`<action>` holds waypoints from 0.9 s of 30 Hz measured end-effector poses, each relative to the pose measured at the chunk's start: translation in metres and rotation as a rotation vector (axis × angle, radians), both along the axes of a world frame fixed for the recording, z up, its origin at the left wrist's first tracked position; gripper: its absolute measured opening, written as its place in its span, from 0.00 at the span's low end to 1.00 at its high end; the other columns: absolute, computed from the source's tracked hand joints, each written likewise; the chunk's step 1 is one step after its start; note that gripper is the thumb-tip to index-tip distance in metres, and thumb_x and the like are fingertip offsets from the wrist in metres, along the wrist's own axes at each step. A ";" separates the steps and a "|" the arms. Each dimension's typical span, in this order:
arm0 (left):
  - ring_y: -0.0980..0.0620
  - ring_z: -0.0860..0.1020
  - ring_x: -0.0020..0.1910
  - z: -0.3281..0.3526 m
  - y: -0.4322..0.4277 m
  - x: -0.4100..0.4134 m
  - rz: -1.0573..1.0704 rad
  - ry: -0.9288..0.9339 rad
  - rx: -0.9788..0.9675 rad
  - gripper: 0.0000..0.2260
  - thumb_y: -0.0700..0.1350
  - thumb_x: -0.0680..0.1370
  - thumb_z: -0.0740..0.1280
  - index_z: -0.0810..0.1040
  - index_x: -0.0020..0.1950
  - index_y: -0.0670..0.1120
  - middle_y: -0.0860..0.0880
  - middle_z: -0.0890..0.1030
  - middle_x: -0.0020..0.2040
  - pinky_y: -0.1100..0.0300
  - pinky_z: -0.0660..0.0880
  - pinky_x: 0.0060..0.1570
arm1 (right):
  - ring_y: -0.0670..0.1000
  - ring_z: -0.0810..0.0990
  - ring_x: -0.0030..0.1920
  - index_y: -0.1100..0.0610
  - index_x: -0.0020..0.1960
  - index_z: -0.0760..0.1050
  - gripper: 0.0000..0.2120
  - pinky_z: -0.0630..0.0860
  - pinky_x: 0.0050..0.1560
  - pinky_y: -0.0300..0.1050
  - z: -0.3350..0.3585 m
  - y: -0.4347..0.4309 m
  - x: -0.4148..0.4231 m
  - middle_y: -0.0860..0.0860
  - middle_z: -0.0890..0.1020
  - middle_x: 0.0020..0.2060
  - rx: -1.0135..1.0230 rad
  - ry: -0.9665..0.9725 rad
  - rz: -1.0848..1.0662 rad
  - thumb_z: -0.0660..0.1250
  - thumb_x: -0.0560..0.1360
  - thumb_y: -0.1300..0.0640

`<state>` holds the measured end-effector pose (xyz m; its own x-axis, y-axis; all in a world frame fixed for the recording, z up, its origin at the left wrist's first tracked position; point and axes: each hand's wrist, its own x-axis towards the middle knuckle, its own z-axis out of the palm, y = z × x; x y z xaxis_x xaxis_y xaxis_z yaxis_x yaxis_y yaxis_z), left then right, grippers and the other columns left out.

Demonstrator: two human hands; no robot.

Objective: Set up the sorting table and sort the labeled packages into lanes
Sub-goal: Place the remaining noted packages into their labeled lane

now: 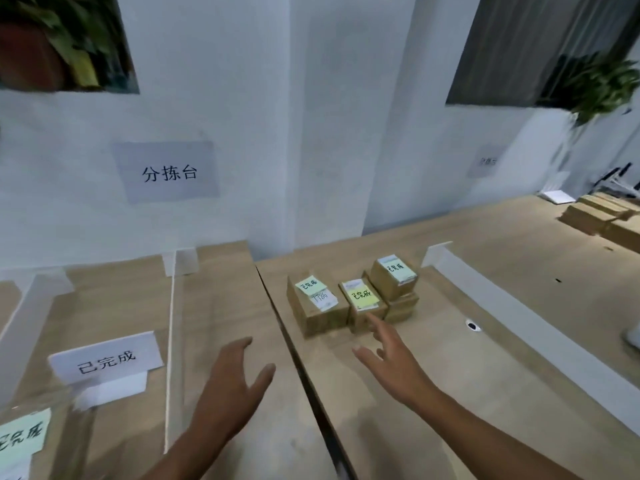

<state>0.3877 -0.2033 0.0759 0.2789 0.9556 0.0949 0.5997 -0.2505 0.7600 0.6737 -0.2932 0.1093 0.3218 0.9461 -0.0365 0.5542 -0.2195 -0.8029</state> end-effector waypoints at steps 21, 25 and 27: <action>0.45 0.68 0.74 -0.116 0.216 0.211 0.177 0.049 -0.329 0.38 0.62 0.79 0.67 0.59 0.80 0.44 0.44 0.63 0.79 0.53 0.67 0.68 | 0.56 0.66 0.72 0.48 0.79 0.57 0.35 0.67 0.63 0.51 -0.142 0.320 0.133 0.54 0.71 0.69 -0.148 -0.216 0.119 0.65 0.77 0.41; 0.44 0.74 0.69 -0.146 0.253 0.228 0.212 -0.009 -0.428 0.39 0.63 0.78 0.67 0.58 0.80 0.43 0.43 0.70 0.76 0.57 0.70 0.59 | 0.57 0.55 0.79 0.50 0.81 0.53 0.37 0.64 0.71 0.56 -0.164 0.360 0.152 0.57 0.71 0.72 -0.272 -0.385 0.158 0.61 0.77 0.39; 0.49 0.78 0.57 -0.160 0.263 0.233 0.205 -0.027 -0.471 0.33 0.62 0.79 0.66 0.62 0.77 0.46 0.47 0.77 0.70 0.58 0.71 0.50 | 0.56 0.51 0.80 0.49 0.81 0.52 0.37 0.60 0.75 0.54 -0.173 0.368 0.152 0.55 0.75 0.71 -0.331 -0.434 0.215 0.60 0.77 0.38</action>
<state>0.6209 0.0600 -0.0837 0.0845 0.9312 -0.3545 0.5790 0.2436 0.7781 0.8261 0.0744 -0.0634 0.1757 0.9526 -0.2486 0.8769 -0.2662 -0.4003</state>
